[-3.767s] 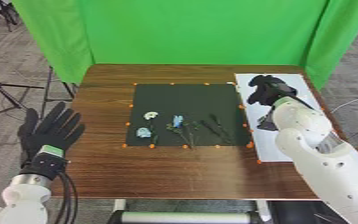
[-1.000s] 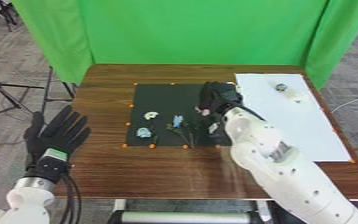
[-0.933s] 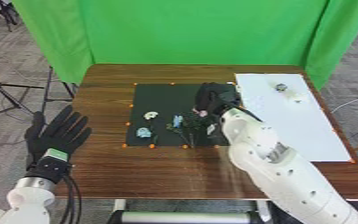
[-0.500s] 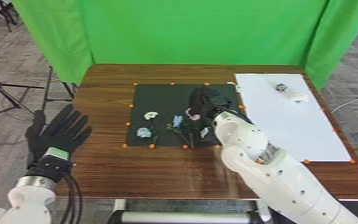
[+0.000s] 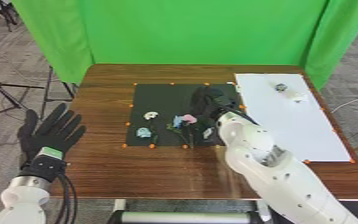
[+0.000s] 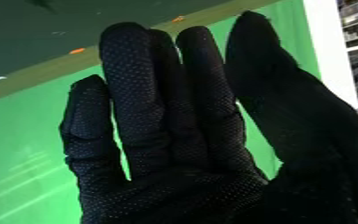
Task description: Arrange flowers
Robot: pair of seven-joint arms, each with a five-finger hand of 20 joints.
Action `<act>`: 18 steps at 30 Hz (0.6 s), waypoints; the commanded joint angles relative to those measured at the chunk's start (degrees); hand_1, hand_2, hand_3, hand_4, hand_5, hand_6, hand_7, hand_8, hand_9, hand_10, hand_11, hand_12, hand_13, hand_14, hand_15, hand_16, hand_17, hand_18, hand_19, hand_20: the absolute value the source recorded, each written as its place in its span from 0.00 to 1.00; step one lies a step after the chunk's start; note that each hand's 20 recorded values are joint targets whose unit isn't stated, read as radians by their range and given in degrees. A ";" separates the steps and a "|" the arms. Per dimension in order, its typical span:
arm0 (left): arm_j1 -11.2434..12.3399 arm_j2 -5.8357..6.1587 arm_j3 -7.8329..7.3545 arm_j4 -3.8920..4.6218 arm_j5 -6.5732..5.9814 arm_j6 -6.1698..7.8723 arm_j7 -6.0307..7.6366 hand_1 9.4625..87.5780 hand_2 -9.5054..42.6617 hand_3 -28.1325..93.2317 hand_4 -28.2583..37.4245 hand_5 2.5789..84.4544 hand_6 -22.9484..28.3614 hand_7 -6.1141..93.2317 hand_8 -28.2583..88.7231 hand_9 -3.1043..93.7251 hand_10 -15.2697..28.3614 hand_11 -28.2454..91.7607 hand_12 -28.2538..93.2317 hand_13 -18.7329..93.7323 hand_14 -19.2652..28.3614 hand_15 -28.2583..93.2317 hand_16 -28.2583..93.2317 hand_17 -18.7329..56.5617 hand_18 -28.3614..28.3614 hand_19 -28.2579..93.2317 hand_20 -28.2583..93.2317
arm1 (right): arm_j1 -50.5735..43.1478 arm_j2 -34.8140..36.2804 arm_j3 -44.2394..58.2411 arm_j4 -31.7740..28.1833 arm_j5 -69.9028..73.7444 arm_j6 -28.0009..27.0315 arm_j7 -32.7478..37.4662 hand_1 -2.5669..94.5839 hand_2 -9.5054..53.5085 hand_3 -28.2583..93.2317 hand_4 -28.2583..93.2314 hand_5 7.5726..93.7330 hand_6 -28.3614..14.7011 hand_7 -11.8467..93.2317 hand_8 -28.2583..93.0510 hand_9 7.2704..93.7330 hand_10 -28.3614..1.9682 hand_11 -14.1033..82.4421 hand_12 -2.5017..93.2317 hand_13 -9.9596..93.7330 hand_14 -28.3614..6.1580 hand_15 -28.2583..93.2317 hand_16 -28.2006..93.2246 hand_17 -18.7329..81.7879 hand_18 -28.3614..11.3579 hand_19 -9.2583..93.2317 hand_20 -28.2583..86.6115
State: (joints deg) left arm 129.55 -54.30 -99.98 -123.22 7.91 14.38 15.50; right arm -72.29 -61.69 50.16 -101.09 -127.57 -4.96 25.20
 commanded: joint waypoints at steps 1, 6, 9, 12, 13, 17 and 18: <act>0.95 -0.32 -0.22 -0.63 0.23 -0.22 0.36 0.20 0.44 0.79 0.00 0.38 0.57 0.20 0.16 0.30 0.66 0.40 0.32 0.30 0.68 0.49 0.18 0.16 0.71 0.45 0.30 | -1.92 5.76 8.32 -2.64 0.14 0.72 3.96 0.44 0.04 0.88 0.00 0.60 0.59 0.32 0.12 0.60 0.42 0.31 0.19 0.66 0.46 0.68 0.44 0.49 0.16 0.87 0.57; 2.89 0.03 -1.35 -1.38 -0.56 0.12 2.31 0.20 0.44 0.79 0.00 0.38 0.57 0.20 0.16 0.30 0.67 0.40 0.33 0.30 0.68 0.49 0.18 0.16 0.71 0.45 0.30 | -1.06 12.25 12.16 0.86 0.05 -0.21 5.94 0.42 0.05 0.89 0.00 0.52 0.56 0.30 0.12 0.49 0.39 0.28 0.18 0.60 0.41 0.67 0.41 0.47 0.16 0.83 0.54; 3.71 0.15 -2.30 -1.60 -0.62 0.16 3.13 0.20 0.43 0.79 0.00 0.38 0.57 0.20 0.16 0.30 0.66 0.40 0.33 0.30 0.68 0.49 0.18 0.16 0.71 0.45 0.30 | -1.20 15.33 13.87 3.31 -0.76 0.57 8.00 0.42 0.03 0.90 0.00 0.49 0.55 0.31 0.12 0.44 0.38 0.27 0.16 0.53 0.38 0.63 0.37 0.45 0.16 0.80 0.51; 5.63 -0.05 -3.36 -2.01 -0.35 1.48 3.66 0.20 0.43 0.79 0.00 0.38 0.57 0.20 0.16 0.30 0.66 0.40 0.33 0.30 0.68 0.49 0.18 0.16 0.71 0.45 0.30 | -0.99 16.76 14.31 6.45 1.53 1.71 9.45 0.42 0.02 0.91 0.00 0.48 0.55 0.31 0.12 0.42 0.38 0.28 0.16 0.49 0.36 0.62 0.34 0.43 0.17 0.79 0.49; 6.25 -0.04 -3.48 -2.18 -1.13 1.45 4.52 0.20 0.43 0.79 0.00 0.38 0.57 0.20 0.16 0.30 0.66 0.40 0.33 0.30 0.68 0.49 0.18 0.16 0.71 0.45 0.30 | -0.45 16.53 14.39 7.38 1.39 0.26 9.67 0.42 0.02 0.91 0.00 0.48 0.54 0.31 0.12 0.42 0.37 0.28 0.16 0.49 0.36 0.62 0.34 0.43 0.17 0.78 0.48; 7.12 -0.68 -3.99 -2.27 -1.50 0.93 4.45 0.20 0.43 0.79 0.00 0.38 0.57 0.21 0.16 0.31 0.67 0.40 0.33 0.31 0.69 0.50 0.18 0.16 0.71 0.45 0.30 | 0.00 17.03 13.30 9.80 -0.52 2.56 9.86 0.42 0.02 0.91 0.00 0.46 0.53 0.32 0.12 0.41 0.37 0.28 0.16 0.45 0.33 0.60 0.32 0.42 0.19 0.76 0.45; 7.18 -0.55 -3.92 -2.25 -1.40 0.67 4.60 0.20 0.43 0.79 0.00 0.38 0.57 0.21 0.16 0.31 0.67 0.41 0.33 0.31 0.69 0.50 0.18 0.16 0.71 0.45 0.30 | 0.09 17.07 12.94 10.31 -0.81 3.80 10.06 0.42 0.01 0.92 0.00 0.45 0.53 0.32 0.11 0.39 0.37 0.29 0.15 0.43 0.32 0.59 0.31 0.41 0.19 0.75 0.44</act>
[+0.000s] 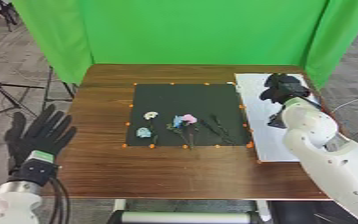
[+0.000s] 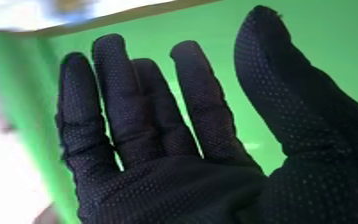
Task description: Arrange flowers
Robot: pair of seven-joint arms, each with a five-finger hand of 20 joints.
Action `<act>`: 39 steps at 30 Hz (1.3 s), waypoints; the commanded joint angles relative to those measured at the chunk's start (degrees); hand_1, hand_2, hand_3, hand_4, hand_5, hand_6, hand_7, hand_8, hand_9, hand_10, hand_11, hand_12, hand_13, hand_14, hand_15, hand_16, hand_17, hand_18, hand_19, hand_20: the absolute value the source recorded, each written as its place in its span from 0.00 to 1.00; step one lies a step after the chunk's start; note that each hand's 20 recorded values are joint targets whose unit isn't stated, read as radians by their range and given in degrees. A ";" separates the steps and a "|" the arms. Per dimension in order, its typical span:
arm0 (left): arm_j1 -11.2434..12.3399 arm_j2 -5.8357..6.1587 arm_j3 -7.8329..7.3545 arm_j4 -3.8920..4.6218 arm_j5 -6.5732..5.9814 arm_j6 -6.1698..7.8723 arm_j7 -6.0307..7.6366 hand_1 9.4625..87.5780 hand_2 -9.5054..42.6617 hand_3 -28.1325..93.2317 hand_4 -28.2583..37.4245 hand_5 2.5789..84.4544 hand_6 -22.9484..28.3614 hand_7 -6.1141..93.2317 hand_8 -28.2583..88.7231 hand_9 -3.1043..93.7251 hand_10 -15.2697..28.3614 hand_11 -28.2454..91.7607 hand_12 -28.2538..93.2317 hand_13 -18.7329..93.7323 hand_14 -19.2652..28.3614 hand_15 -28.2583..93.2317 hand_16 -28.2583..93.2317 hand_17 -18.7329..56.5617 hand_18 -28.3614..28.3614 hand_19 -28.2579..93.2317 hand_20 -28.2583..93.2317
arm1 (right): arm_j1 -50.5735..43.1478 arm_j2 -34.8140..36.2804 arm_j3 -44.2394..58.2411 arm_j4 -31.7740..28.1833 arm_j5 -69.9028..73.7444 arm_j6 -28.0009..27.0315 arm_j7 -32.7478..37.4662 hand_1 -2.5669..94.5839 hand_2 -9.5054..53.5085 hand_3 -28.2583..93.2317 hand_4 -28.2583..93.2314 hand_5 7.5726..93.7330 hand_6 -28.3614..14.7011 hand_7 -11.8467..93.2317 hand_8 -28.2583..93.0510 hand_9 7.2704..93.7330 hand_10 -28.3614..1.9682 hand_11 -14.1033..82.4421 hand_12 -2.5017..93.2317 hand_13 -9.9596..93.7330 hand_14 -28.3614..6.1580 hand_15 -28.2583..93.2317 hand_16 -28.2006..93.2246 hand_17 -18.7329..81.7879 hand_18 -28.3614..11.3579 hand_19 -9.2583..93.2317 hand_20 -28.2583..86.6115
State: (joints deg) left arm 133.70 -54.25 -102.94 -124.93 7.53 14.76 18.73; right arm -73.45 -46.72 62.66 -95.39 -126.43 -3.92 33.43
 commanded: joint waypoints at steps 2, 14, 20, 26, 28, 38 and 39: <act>2.31 -0.56 -0.76 -0.15 -0.84 -0.11 1.41 0.20 0.43 0.79 0.00 0.38 0.57 0.21 0.16 0.31 0.67 0.41 0.33 0.31 0.69 0.50 0.18 0.16 0.71 0.45 0.30 | 1.86 1.89 -0.11 5.72 -1.43 4.28 2.49 0.42 0.01 0.92 0.00 0.41 0.52 0.32 0.11 0.37 0.36 0.29 0.15 0.41 0.32 0.59 0.31 0.40 0.19 0.74 0.43; 0.11 -0.11 1.98 0.46 -0.85 -0.26 1.18 0.20 0.43 0.79 0.00 0.38 0.57 0.20 0.16 0.31 0.66 0.40 0.32 0.30 0.68 0.49 0.17 0.16 0.71 0.45 0.30 | 8.28 1.25 -4.06 13.88 1.12 0.24 2.97 0.41 0.00 0.92 0.00 0.40 0.54 0.32 0.11 0.35 0.41 0.29 0.13 0.37 0.33 0.56 0.27 0.37 0.23 0.70 0.39; 0.50 0.09 1.80 0.77 -0.47 -2.01 1.94 0.20 0.42 0.79 0.00 0.38 0.57 0.20 0.16 0.30 0.66 0.40 0.32 0.30 0.68 0.49 0.17 0.16 0.71 0.45 0.30 | 10.08 2.13 -5.62 16.73 1.59 -0.34 3.84 0.41 0.00 0.92 0.00 0.40 0.55 0.32 0.11 0.33 0.41 0.29 0.13 0.35 0.35 0.54 0.26 0.36 0.23 0.69 0.38; 0.11 0.11 2.05 0.99 -0.12 -2.73 1.63 0.20 0.40 0.79 0.00 0.38 0.56 0.19 0.16 0.30 0.65 0.39 0.32 0.29 0.67 0.47 0.18 0.16 0.71 0.44 0.30 | 9.32 1.87 -4.63 18.54 4.33 -5.92 2.89 0.42 0.00 0.93 0.00 0.39 0.55 0.33 0.10 0.32 0.44 0.29 0.12 0.36 0.35 0.54 0.26 0.37 0.24 0.69 0.38; 0.05 0.00 2.15 1.02 -0.01 -2.85 1.45 0.20 0.39 0.79 0.00 0.37 0.56 0.19 0.16 0.30 0.65 0.39 0.32 0.29 0.67 0.47 0.18 0.16 0.71 0.44 0.30 | 8.41 1.78 -3.68 18.57 4.01 -8.57 1.04 0.42 0.00 0.92 0.00 0.39 0.55 0.33 0.10 0.32 0.45 0.29 0.12 0.37 0.36 0.54 0.26 0.37 0.23 0.70 0.38; -0.89 0.23 2.79 1.79 -0.48 -4.62 1.24 0.20 0.39 0.79 0.00 0.37 0.56 0.19 0.16 0.30 0.65 0.39 0.33 0.30 0.68 0.47 0.18 0.16 0.71 0.44 0.31 | 5.30 2.40 -4.12 17.90 3.85 -1.84 0.25 0.49 0.06 0.89 0.00 0.54 0.62 0.35 0.11 0.57 0.54 0.32 0.16 0.58 0.48 0.57 0.32 0.43 0.23 0.76 0.43; -0.89 0.22 2.83 1.70 -0.54 -4.35 1.35 0.20 0.39 0.79 0.00 0.37 0.56 0.19 0.16 0.30 0.65 0.39 0.33 0.30 0.68 0.47 0.19 0.16 0.71 0.44 0.31 | 4.80 2.46 -4.11 17.68 3.21 -0.19 -0.29 0.51 0.06 0.87 0.00 0.59 0.63 0.35 0.15 0.64 0.55 0.33 0.17 0.62 0.50 0.57 0.34 0.45 0.23 0.76 0.44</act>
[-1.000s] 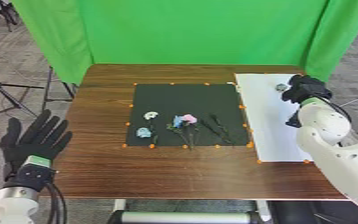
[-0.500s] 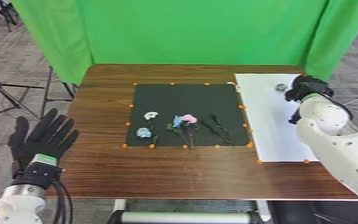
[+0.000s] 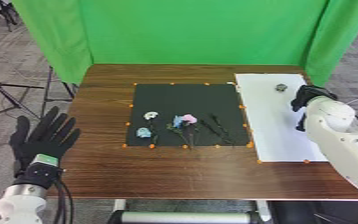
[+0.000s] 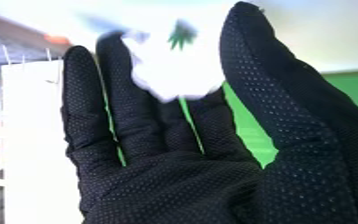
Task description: Arrange flowers
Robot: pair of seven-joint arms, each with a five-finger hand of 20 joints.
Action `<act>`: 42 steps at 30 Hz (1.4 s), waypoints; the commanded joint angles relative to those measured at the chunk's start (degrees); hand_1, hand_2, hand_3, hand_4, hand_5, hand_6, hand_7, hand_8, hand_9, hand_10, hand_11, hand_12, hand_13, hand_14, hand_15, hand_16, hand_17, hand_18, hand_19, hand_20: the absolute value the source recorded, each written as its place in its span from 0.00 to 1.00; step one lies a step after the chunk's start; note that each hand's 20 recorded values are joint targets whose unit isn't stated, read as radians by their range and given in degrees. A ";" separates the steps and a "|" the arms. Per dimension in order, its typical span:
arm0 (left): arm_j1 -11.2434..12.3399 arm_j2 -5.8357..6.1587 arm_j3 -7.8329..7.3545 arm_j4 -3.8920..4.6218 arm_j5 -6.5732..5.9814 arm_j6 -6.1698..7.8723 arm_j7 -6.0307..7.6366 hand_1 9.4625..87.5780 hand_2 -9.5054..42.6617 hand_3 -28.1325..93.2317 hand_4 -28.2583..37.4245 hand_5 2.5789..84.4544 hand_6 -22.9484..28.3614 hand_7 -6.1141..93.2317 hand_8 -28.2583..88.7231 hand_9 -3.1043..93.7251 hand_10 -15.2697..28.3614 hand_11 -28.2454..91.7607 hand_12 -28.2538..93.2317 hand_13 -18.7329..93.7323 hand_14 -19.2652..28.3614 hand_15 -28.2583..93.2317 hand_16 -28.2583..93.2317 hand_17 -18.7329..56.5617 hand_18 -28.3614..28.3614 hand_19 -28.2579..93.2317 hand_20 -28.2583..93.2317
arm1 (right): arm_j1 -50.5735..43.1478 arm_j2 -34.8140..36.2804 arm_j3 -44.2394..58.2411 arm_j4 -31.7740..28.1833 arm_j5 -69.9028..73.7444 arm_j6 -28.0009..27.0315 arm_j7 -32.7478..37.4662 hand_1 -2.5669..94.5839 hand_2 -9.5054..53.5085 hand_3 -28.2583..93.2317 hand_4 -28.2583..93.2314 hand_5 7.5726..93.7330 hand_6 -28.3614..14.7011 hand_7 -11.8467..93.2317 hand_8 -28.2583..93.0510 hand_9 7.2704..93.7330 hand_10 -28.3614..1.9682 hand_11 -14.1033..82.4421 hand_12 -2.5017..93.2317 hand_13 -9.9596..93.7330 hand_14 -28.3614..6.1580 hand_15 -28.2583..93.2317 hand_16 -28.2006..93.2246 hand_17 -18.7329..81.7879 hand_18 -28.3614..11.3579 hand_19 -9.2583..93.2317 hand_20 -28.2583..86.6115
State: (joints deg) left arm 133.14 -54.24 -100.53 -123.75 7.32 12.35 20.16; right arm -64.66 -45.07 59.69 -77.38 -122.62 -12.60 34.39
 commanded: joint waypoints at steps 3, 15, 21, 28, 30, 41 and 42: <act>-0.26 0.12 0.47 0.57 -0.32 -2.17 -0.13 0.20 0.39 0.80 0.00 0.37 0.56 0.19 0.16 0.30 0.65 0.39 0.33 0.31 0.68 0.47 0.19 0.16 0.71 0.43 0.31 | -4.99 0.76 -1.10 -1.04 -2.22 11.51 -1.80 0.55 0.06 0.81 0.00 0.70 0.65 0.38 0.20 0.80 0.63 0.32 0.28 0.71 0.56 0.57 0.40 0.48 0.23 0.79 0.47; 0.04 -0.13 0.29 0.60 -0.46 -2.51 0.06 0.20 0.38 0.80 0.00 0.37 0.56 0.19 0.16 0.30 0.65 0.38 0.33 0.31 0.68 0.47 0.19 0.17 0.71 0.43 0.31 | -10.94 -2.06 2.14 -23.76 -12.58 15.76 -8.56 0.59 0.06 0.79 0.00 0.79 0.67 0.41 0.23 0.89 0.65 0.31 0.35 0.77 0.62 0.57 0.50 0.50 0.20 0.84 0.53; -0.99 -0.27 0.99 0.89 -0.23 -2.65 -0.53 0.20 0.38 0.80 0.00 0.37 0.56 0.19 0.16 0.30 0.65 0.38 0.33 0.31 0.68 0.47 0.19 0.17 0.71 0.43 0.31 | -8.12 -4.88 -3.06 -25.76 -13.14 13.89 -16.58 0.59 0.07 0.79 0.00 0.79 0.67 0.40 0.23 0.89 0.66 0.30 0.36 0.76 0.63 0.56 0.50 0.50 0.21 0.84 0.54; -1.17 -0.28 1.07 0.81 -0.06 -2.42 -0.79 0.20 0.38 0.80 0.00 0.37 0.56 0.19 0.17 0.30 0.65 0.38 0.33 0.31 0.68 0.46 0.19 0.16 0.72 0.43 0.31 | -6.27 -5.01 -7.83 -25.30 -13.01 9.24 -19.28 0.59 0.07 0.79 0.00 0.78 0.67 0.40 0.23 0.88 0.66 0.29 0.36 0.75 0.63 0.55 0.51 0.50 0.21 0.84 0.54; -1.04 -0.27 0.92 0.78 -0.02 -2.39 -0.84 0.20 0.38 0.80 0.00 0.37 0.56 0.19 0.17 0.30 0.65 0.38 0.33 0.31 0.68 0.46 0.19 0.16 0.72 0.43 0.31 | -6.05 -4.95 -8.54 -25.28 -13.14 8.53 -19.38 0.59 0.07 0.79 0.00 0.78 0.67 0.40 0.23 0.88 0.66 0.29 0.36 0.75 0.64 0.55 0.51 0.49 0.21 0.83 0.54; -0.97 -0.20 0.56 0.64 -0.04 -2.15 -1.15 0.20 0.38 0.80 0.00 0.37 0.56 0.19 0.16 0.30 0.65 0.38 0.33 0.30 0.68 0.47 0.19 0.16 0.72 0.43 0.31 | -3.96 -6.11 -11.62 -22.67 -14.58 7.55 -18.82 0.59 0.07 0.80 0.00 0.75 0.67 0.40 0.22 0.85 0.67 0.27 0.36 0.73 0.62 0.55 0.51 0.49 0.21 0.84 0.55; -1.45 -0.23 0.61 0.86 0.01 -2.08 -1.48 0.20 0.38 0.80 0.00 0.37 0.56 0.19 0.16 0.30 0.65 0.38 0.33 0.30 0.68 0.47 0.19 0.16 0.72 0.43 0.31 | -4.15 -5.89 -11.72 -22.88 -14.40 7.87 -18.28 0.58 0.06 0.80 0.00 0.75 0.67 0.40 0.21 0.85 0.67 0.27 0.35 0.73 0.62 0.55 0.51 0.49 0.21 0.84 0.55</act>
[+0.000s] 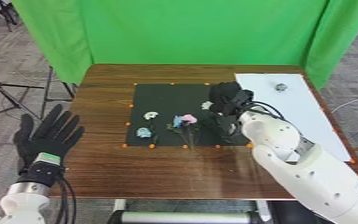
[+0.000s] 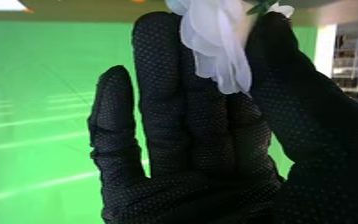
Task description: Arrange flowers
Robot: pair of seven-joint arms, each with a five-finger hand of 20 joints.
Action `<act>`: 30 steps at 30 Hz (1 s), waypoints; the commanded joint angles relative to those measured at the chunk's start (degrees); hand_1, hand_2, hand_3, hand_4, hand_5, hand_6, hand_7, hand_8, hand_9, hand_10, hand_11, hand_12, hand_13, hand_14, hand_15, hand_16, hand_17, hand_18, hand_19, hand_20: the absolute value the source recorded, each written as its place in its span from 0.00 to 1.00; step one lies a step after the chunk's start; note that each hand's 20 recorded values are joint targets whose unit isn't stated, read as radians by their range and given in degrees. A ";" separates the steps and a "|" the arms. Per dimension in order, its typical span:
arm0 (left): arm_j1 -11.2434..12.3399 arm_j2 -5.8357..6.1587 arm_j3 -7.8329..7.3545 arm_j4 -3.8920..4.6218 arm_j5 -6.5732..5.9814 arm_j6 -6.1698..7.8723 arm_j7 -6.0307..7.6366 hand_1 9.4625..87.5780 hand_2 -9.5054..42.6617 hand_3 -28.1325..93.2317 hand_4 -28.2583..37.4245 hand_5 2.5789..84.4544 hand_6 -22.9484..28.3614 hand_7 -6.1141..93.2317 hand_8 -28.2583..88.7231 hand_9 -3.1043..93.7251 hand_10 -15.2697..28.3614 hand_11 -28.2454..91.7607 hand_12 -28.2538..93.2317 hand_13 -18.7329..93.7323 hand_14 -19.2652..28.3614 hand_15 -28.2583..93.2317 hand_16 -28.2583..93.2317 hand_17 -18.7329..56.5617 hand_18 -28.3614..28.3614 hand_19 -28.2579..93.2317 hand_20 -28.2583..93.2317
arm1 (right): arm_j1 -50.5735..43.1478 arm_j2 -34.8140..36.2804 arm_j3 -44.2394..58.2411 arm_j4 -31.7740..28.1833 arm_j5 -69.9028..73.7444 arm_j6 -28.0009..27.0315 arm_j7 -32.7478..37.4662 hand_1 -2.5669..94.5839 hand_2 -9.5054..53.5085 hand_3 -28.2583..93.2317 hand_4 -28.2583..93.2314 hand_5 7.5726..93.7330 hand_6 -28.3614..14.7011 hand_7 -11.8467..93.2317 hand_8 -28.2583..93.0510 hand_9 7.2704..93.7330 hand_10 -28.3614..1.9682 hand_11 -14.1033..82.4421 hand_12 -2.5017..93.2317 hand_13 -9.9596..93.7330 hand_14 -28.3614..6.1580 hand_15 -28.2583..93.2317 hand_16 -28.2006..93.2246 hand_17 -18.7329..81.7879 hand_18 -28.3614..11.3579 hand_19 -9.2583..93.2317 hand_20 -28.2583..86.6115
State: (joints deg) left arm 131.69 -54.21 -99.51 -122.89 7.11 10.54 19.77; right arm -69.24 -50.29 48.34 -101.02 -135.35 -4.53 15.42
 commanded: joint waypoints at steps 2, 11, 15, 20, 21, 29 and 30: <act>0.07 -0.19 -0.47 -0.11 0.25 -0.10 -1.10 0.20 0.38 0.80 0.00 0.37 0.56 0.19 0.16 0.30 0.65 0.38 0.33 0.30 0.68 0.46 0.19 0.16 0.72 0.43 0.31 | 0.71 -0.50 -0.99 1.06 -1.67 -0.28 1.15 0.58 0.06 0.80 0.00 0.74 0.66 0.40 0.21 0.84 0.67 0.27 0.35 0.72 0.62 0.55 0.50 0.49 0.21 0.84 0.55; 0.72 -0.26 -1.19 -0.39 0.52 0.25 -1.22 0.21 0.36 0.80 0.00 0.37 0.56 0.19 0.17 0.30 0.65 0.38 0.33 0.29 0.67 0.46 0.19 0.16 0.71 0.43 0.31 | -0.29 -0.25 -0.05 0.05 -0.56 -1.85 3.35 0.57 0.02 0.81 0.00 0.69 0.65 0.41 0.19 0.73 0.56 0.32 0.25 0.68 0.57 0.58 0.47 0.48 0.21 0.84 0.55; 0.76 -0.05 -1.14 -0.47 0.52 0.38 -0.98 0.23 0.31 0.80 0.00 0.37 0.56 0.19 0.17 0.29 0.65 0.38 0.33 0.28 0.66 0.45 0.19 0.17 0.71 0.43 0.31 | -0.97 -0.56 0.80 -0.53 0.63 -3.44 3.55 0.55 0.00 0.82 0.00 0.67 0.64 0.40 0.19 0.67 0.54 0.33 0.20 0.66 0.53 0.60 0.43 0.47 0.20 0.84 0.54; 0.33 -0.17 -1.08 -0.51 0.14 1.03 -1.06 0.25 0.28 0.79 0.00 0.36 0.55 0.19 0.17 0.28 0.65 0.38 0.33 0.27 0.65 0.44 0.19 0.17 0.70 0.42 0.31 | -1.60 -0.73 1.94 -1.72 2.75 -6.41 3.95 0.51 0.00 0.86 0.00 0.65 0.64 0.36 0.17 0.61 0.49 0.31 0.19 0.63 0.50 0.62 0.40 0.46 0.19 0.84 0.54; 0.32 -0.24 -1.11 -0.43 0.07 0.78 -1.09 0.25 0.28 0.79 0.00 0.36 0.54 0.19 0.17 0.28 0.64 0.38 0.34 0.27 0.65 0.44 0.19 0.17 0.70 0.42 0.31 | -1.56 -0.77 1.94 -1.66 2.92 -6.50 3.76 0.50 0.00 0.86 0.00 0.64 0.64 0.36 0.17 0.60 0.49 0.31 0.19 0.63 0.49 0.62 0.40 0.46 0.18 0.84 0.54; 0.60 -0.34 -1.09 -0.63 0.18 1.11 -1.23 0.26 0.27 0.79 0.00 0.36 0.53 0.20 0.16 0.28 0.64 0.38 0.34 0.26 0.64 0.43 0.19 0.16 0.70 0.42 0.31 | -3.12 -1.57 4.07 -2.39 2.15 -9.03 3.42 0.47 0.00 0.88 0.00 0.61 0.64 0.35 0.10 0.57 0.47 0.30 0.18 0.61 0.48 0.63 0.38 0.45 0.17 0.83 0.54; 0.69 -0.30 -1.12 -0.62 0.04 1.01 -1.03 0.26 0.27 0.79 0.00 0.36 0.53 0.20 0.16 0.28 0.64 0.38 0.34 0.26 0.64 0.43 0.19 0.16 0.70 0.42 0.31 | -3.20 -1.59 4.32 -2.62 2.32 -9.03 3.71 0.47 0.00 0.88 0.00 0.61 0.64 0.35 0.10 0.56 0.47 0.29 0.18 0.61 0.48 0.63 0.38 0.45 0.17 0.83 0.54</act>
State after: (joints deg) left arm 131.73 -54.21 -100.42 -122.99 7.22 10.99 19.01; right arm -71.30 -51.17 50.91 -102.61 -132.46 -12.03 18.93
